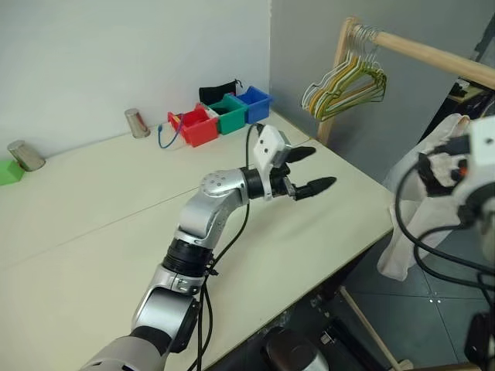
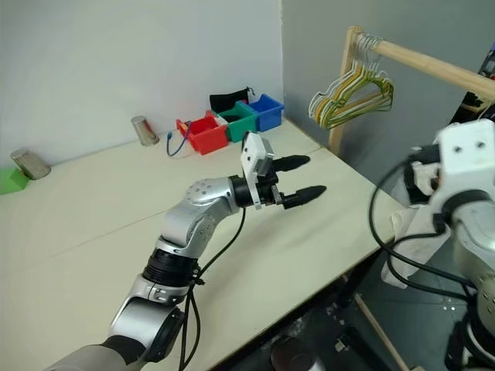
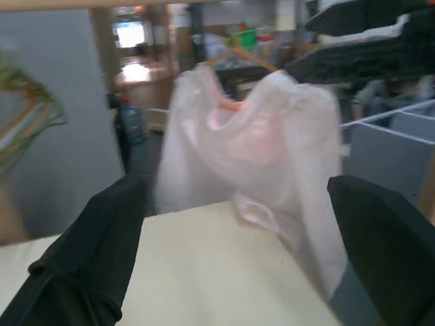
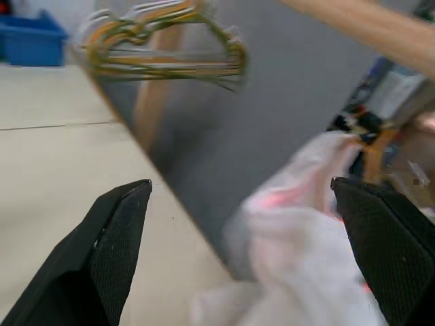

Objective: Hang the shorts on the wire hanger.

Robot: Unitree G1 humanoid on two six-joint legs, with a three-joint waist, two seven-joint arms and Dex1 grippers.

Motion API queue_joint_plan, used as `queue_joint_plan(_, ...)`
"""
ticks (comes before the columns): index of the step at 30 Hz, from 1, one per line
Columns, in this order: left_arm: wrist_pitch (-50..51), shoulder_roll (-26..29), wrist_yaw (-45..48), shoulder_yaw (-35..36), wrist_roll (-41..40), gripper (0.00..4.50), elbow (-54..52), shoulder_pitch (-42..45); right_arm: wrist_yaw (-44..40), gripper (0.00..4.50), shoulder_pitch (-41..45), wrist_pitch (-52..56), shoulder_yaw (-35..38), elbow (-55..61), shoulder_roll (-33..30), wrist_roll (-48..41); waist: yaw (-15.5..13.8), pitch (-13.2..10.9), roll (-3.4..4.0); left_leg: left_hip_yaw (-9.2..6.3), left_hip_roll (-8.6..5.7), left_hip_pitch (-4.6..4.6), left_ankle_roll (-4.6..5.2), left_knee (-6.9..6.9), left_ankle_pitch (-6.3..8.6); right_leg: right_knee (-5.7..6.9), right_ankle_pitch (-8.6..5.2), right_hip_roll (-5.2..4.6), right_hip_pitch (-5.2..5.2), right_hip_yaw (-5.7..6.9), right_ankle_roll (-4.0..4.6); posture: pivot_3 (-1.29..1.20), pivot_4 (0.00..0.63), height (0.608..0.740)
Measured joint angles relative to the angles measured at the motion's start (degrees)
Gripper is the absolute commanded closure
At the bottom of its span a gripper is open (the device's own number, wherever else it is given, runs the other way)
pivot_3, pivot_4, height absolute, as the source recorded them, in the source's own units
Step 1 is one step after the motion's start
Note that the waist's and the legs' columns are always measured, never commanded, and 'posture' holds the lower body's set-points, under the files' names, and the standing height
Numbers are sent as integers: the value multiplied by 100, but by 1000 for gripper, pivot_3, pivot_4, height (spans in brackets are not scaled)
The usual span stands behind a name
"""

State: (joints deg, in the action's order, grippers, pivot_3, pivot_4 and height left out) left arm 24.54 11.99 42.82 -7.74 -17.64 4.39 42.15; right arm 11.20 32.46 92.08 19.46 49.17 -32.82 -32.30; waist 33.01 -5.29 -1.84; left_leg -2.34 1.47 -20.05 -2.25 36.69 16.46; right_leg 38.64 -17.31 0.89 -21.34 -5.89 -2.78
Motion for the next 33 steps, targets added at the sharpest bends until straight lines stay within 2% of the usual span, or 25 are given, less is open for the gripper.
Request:
queue_joint_plan(1,20,82,-184,81,94,0,-12,-95,13,18,22,1,-163,-208,200,44,-38,-2,5,-4,0,-3,0,-2,0,4,0,-2,-5,-1,0,-383,51,740)
queue_joint_plan(5,258,313,-1073,355,484,0,-221,-620,-21,18,201,-140,-627,-967,662,412,-494,-1,20,-46,10,-82,0,26,-1,38,3,-6,-79,3,3,-265,36,740)
queue_joint_plan(10,807,501,-2309,875,982,0,-847,-1264,-360,18,302,-1215,-1227,-2029,889,794,-1203,3,27,-74,5,-84,0,28,-1,37,10,-16,-89,14,13,-149,23,740)
queue_joint_plan(12,1106,492,-2775,1174,1117,0,-1391,-1850,-629,18,384,-2114,-1657,-2712,1067,1078,-1458,6,28,-74,6,-85,0,28,-1,34,20,-19,-88,18,29,-52,14,740)
queue_joint_plan(15,1389,374,-3174,1355,1201,0,-1880,-2501,-829,18,422,-3205,-2188,-3544,1492,1465,-1864,11,26,-80,5,-87,-2,29,-2,35,22,-24,-90,26,33,6,9,740)
queue_joint_plan(18,1540,-11,-3619,1596,1230,0,-2422,-3148,-1134,18,315,-4293,-2704,-4377,1862,1794,-2345,15,23,-88,5,-93,-6,30,-3,36,24,-31,-93,31,37,71,10,740)
queue_joint_plan(21,1501,-8,-3722,1709,1236,0,-2567,-3415,-1378,18,229,-4789,-2923,-4744,2001,1976,-2829,18,19,-89,-6,-95,-15,32,-8,37,27,-44,-93,42,42,91,11,740)
queue_joint_plan(24,1365,4,-3735,1773,1236,0,-2589,-3490,-1363,18,166,-5059,-2959,-4972,2065,2216,-3162,25,11,-77,-20,-93,-44,35,-22,35,40,-58,-91,49,42,94,10,740)
queue_joint_plan(28,1061,-216,-3866,1838,1225,0,-2406,-3501,-1336,18,-158,-5179,-2924,-5011,2174,2401,-3337,49,6,-60,-84,-92,-82,34,-42,36,51,-88,-89,46,33,87,12,740)
queue_joint_plan(33,814,-231,-3886,1824,1234,0,-2005,-3601,-1162,18,-406,-5132,-2595,-4878,2206,2512,-3320,68,3,-55,-87,-88,-88,37,-48,35,72,-84,-86,42,29,42,10,740)
